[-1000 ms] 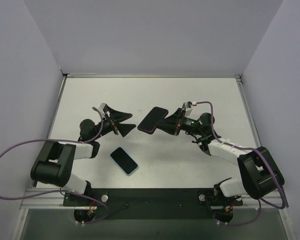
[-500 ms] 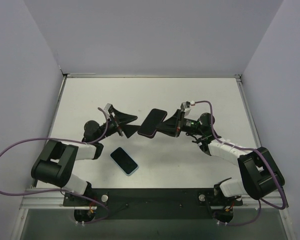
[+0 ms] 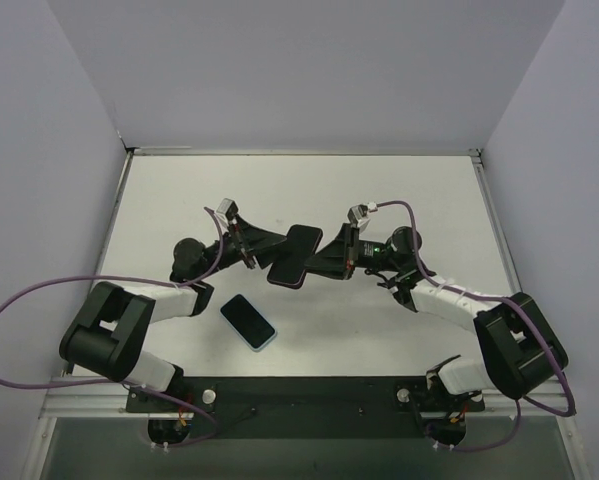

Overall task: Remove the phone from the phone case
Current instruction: Remove the phone case from the phone.

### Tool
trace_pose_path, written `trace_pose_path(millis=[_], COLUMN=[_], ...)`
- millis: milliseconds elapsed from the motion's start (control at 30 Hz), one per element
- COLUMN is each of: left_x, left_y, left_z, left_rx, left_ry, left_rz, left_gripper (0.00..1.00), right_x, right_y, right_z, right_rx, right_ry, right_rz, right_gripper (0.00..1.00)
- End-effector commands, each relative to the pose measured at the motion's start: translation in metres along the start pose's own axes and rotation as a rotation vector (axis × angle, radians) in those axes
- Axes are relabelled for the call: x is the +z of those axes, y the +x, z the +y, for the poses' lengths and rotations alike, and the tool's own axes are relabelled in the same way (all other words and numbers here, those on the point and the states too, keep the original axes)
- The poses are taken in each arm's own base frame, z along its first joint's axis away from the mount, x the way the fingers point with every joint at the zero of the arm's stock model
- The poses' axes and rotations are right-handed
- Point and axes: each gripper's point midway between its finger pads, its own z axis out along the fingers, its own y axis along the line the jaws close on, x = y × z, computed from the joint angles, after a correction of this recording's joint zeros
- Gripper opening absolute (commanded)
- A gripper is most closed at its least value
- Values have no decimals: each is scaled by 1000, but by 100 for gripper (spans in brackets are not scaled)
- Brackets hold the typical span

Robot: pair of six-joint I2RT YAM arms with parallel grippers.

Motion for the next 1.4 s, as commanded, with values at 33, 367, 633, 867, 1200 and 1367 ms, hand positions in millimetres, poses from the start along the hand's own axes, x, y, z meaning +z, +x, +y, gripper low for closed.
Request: trace_pose_path(millis=[33, 367, 633, 867, 1200, 1367], left_x=[-6, -6, -4, -2, 0, -1], left_y=[29, 29, 15, 9, -2, -1], left_z=[-74, -73, -62, -65, -61, -62], left_rx=[309, 318, 344, 345, 293, 294], left_ry=[308, 307, 230, 232, 232, 235], left_rz=[81, 76, -19, -46, -99, -97], left_gripper=[35, 0, 0, 0, 0, 0], right_x=[-6, -5, -8, 0, 14, 15], right_y=[18, -4, 4, 14, 27, 23], right_z=[65, 25, -4, -4, 6, 4], right_rx=[-399, -193, -156, -241, -250, -251], right_ry=[-269, -191, -60, 24, -74, -67], right_rz=[53, -74, -233, -266, -260, -276], right_gripper=[0, 22, 52, 58, 50, 38])
